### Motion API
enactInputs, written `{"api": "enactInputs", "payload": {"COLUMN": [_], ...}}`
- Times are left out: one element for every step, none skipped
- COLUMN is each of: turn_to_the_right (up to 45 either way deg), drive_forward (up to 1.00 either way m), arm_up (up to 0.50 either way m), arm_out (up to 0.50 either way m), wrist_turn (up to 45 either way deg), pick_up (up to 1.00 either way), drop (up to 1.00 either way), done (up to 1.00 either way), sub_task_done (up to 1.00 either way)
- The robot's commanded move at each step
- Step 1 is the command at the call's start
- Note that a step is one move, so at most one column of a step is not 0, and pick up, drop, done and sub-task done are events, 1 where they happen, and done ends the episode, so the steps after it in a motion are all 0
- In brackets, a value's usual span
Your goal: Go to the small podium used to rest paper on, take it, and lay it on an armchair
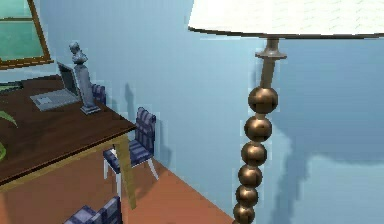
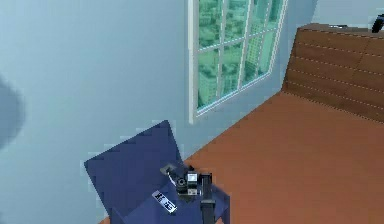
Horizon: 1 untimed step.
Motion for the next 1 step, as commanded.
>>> {"api": "enactInputs", "payload": {"turn_to_the_right": [0.0], "drive_forward": [0.00], "arm_up": [0.00], "arm_out": [0.00], "wrist_turn": [0.0], "pick_up": [0.00], "drop": [0.00], "done": [1.00], "sub_task_done": [0.00]}}
